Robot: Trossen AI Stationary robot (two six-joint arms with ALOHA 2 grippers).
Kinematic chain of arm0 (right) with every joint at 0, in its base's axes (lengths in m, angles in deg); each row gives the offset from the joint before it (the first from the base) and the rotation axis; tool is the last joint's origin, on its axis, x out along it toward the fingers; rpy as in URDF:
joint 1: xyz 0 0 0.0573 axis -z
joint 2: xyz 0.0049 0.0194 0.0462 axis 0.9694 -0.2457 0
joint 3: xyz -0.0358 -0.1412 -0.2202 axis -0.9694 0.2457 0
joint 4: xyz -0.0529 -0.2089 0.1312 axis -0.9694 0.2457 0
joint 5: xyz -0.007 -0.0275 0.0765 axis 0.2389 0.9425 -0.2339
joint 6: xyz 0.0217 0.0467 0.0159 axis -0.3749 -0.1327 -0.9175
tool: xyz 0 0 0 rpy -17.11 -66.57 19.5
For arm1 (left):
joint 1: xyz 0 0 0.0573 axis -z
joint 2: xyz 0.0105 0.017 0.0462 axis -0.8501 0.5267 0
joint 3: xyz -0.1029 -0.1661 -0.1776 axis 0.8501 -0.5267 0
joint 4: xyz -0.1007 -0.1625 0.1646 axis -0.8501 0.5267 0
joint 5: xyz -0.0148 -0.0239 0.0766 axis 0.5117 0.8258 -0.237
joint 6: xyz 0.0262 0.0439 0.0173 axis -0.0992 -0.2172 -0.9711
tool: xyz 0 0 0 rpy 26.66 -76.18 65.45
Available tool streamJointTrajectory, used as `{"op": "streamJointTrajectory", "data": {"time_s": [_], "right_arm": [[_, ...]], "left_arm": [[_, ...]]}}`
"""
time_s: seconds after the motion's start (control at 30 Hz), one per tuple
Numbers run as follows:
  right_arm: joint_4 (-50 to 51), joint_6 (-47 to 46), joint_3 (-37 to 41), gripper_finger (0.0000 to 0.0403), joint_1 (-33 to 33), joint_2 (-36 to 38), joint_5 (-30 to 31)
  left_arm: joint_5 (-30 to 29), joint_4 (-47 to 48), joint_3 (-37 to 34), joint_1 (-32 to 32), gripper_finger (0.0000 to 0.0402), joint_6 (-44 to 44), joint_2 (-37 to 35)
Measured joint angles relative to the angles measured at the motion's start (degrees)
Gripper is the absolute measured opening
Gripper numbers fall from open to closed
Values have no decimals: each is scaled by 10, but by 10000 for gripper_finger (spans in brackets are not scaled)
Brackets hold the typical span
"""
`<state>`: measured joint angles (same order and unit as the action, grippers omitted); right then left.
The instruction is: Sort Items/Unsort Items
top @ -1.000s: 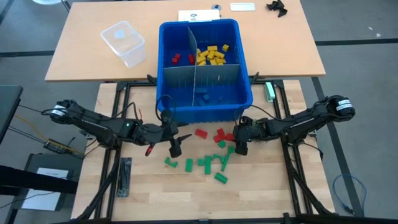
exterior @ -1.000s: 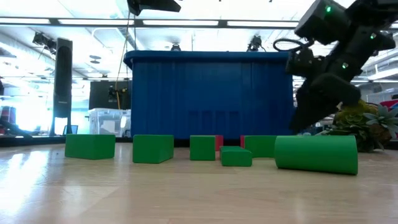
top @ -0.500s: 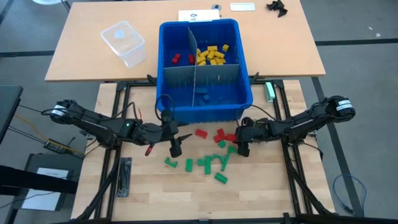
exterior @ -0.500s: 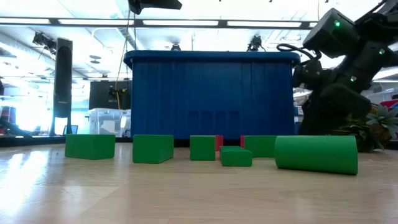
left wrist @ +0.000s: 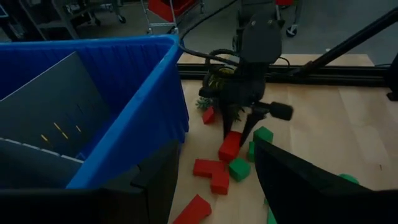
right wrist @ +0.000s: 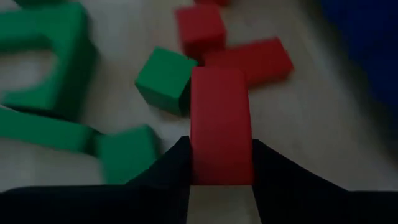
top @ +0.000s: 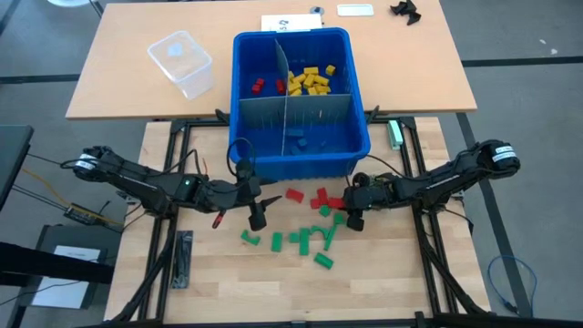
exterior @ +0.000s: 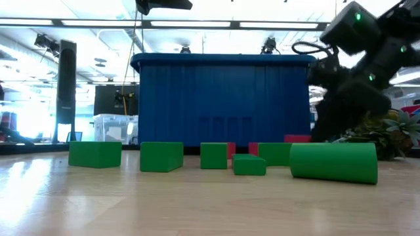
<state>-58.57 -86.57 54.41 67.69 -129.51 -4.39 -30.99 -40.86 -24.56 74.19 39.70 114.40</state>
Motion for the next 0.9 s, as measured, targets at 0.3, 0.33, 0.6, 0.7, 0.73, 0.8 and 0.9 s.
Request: {"op": "streamJointTrajectory", "data": {"time_s": [0.3, 0.33, 0.6, 0.7, 0.73, 0.8, 0.9], "right_arm": [[154, -45, -175, 130, -68, 0, -17], [168, -49, -196, 130, -74, 0, -17], [168, -72, -306, 130, -94, 0, -39], [122, -85, -315, 130, -93, 0, -61], [102, -88, -316, 130, -93, 0, -70], [76, -95, -316, 130, -93, 0, -88], [51, -108, -316, 130, -93, 0, -104]], "left_arm": [[15, -5, 0, 3, 217, -63, 0], [24, -8, 0, 3, 217, -73, 0], [42, -32, 0, 29, 217, -188, 15], [45, -70, 0, 46, 217, -269, 37], [46, -88, 0, 52, 217, -300, 47], [47, -117, 0, 61, 217, -352, 68], [47, -169, 0, 68, 217, -411, 103]]}}
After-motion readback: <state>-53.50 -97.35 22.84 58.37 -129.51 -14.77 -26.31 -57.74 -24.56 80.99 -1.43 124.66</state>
